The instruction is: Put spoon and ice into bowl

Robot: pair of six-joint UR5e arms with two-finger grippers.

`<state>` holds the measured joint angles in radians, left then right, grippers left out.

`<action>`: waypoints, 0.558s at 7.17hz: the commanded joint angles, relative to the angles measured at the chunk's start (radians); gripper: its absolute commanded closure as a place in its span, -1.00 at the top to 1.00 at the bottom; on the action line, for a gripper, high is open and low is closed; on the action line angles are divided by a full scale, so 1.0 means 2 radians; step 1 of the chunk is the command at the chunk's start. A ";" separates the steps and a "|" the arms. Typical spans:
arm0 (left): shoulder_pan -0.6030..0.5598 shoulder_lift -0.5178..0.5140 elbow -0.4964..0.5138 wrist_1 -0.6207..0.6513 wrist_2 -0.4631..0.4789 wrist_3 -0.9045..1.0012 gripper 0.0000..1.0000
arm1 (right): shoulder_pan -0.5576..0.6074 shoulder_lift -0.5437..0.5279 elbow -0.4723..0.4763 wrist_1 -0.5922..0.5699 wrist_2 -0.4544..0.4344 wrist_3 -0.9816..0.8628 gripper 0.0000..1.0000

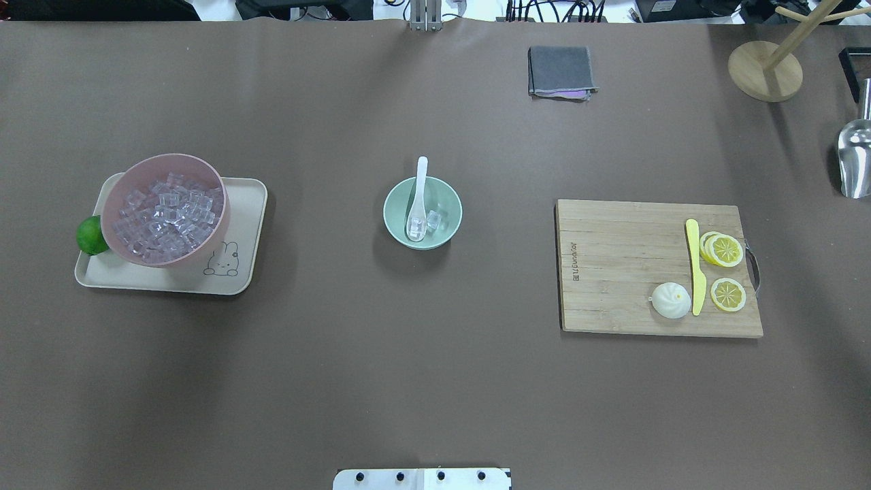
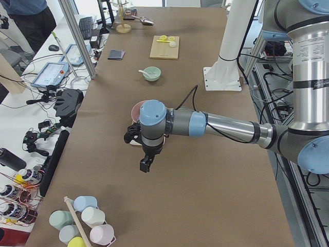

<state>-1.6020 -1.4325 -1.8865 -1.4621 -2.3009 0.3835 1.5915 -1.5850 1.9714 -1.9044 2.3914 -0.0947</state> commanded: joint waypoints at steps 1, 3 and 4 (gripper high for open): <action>-0.001 0.004 -0.006 -0.001 -0.002 0.002 0.96 | -0.001 -0.001 0.001 0.002 -0.020 0.000 1.00; 0.001 0.003 0.012 -0.001 -0.002 -0.002 0.96 | 0.000 -0.023 0.001 0.002 -0.035 -0.044 1.00; 0.000 0.003 0.021 -0.003 -0.002 -0.002 0.96 | 0.003 -0.035 0.000 0.000 -0.035 -0.058 1.00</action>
<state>-1.6014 -1.4245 -1.8671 -1.4652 -2.3039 0.3815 1.5926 -1.6271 1.9725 -1.9006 2.3275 -0.1630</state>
